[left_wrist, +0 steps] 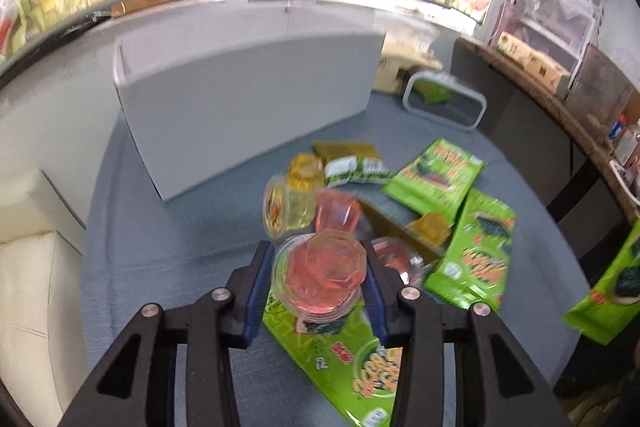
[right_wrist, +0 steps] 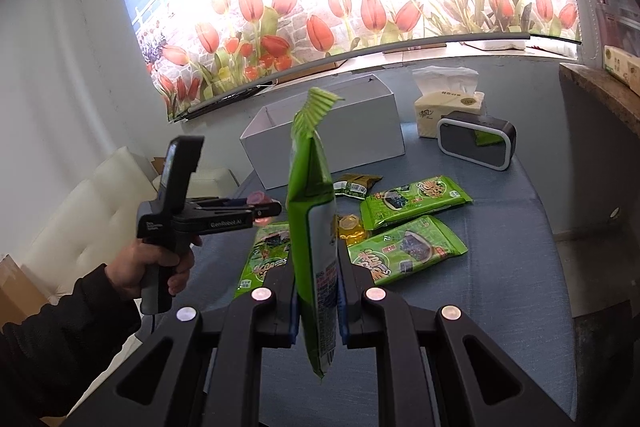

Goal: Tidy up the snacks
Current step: 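Grasp a pink jelly cup with the left tool while the right tool holds the bag, then lower the jelly cup and the bag into the white box, opening both tools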

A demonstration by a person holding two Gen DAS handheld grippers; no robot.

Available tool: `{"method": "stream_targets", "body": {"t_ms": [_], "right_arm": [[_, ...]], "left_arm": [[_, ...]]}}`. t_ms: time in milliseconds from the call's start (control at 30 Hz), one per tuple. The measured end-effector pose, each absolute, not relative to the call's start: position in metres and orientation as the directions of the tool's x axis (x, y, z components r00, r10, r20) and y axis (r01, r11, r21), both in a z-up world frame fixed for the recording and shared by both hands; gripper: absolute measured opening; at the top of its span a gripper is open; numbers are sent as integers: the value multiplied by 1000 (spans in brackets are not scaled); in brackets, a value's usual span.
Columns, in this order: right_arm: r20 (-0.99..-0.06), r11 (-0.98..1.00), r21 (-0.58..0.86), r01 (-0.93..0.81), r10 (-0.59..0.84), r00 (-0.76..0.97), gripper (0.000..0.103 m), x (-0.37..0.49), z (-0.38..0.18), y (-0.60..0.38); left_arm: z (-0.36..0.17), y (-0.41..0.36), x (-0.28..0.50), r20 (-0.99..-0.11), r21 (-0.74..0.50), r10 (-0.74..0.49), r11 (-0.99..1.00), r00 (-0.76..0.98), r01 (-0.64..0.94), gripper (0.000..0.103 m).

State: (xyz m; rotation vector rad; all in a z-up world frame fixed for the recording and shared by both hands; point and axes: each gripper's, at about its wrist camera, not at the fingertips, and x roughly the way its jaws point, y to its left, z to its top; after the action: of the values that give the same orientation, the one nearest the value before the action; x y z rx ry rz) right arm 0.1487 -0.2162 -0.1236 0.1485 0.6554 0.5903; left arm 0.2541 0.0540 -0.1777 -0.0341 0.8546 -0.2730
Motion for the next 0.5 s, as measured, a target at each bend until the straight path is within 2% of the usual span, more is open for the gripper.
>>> {"method": "stream_targets", "body": {"t_ms": [300,500], "right_arm": [[-541,835,252,-488,540,644,15,157,-110,-203],[-541,838,214,-501,529,654,15,172,-97,-195]], "left_arm": [[-99,45,207,-654,-128,-205,979,728,161,46],[-54,45,170,-588,-197,-205,975,782,106,46]]}}
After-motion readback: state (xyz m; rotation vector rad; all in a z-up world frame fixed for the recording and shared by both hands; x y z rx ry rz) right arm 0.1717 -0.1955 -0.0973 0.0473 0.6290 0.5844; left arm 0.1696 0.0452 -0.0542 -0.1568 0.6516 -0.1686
